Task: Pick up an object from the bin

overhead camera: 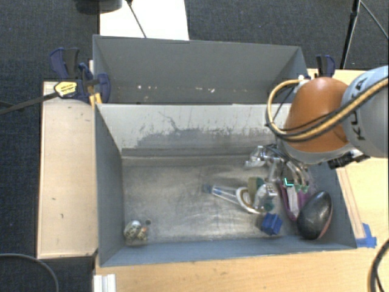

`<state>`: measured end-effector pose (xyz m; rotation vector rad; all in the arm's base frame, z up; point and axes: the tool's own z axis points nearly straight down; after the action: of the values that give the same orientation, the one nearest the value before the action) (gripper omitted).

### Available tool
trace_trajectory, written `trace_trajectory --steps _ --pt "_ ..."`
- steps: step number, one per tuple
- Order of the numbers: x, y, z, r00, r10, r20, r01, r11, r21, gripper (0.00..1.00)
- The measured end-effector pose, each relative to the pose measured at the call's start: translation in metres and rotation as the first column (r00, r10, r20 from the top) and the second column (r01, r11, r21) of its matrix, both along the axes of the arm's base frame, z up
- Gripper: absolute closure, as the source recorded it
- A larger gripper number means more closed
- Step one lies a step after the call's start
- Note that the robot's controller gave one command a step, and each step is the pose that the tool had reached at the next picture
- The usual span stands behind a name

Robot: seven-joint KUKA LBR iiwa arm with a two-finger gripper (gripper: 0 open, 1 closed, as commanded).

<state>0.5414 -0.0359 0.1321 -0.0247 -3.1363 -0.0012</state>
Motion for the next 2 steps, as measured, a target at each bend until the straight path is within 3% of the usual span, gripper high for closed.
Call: trace_trajectory --steps 1,2 --pt "-0.0053 -0.0203 -0.0571 0.976 -0.218 -0.001 0.218 0.976 0.004 0.00" --pt "-0.0022 -0.0214 -0.0547 0.977 -0.215 0.012 0.215 0.977 0.004 1.00"
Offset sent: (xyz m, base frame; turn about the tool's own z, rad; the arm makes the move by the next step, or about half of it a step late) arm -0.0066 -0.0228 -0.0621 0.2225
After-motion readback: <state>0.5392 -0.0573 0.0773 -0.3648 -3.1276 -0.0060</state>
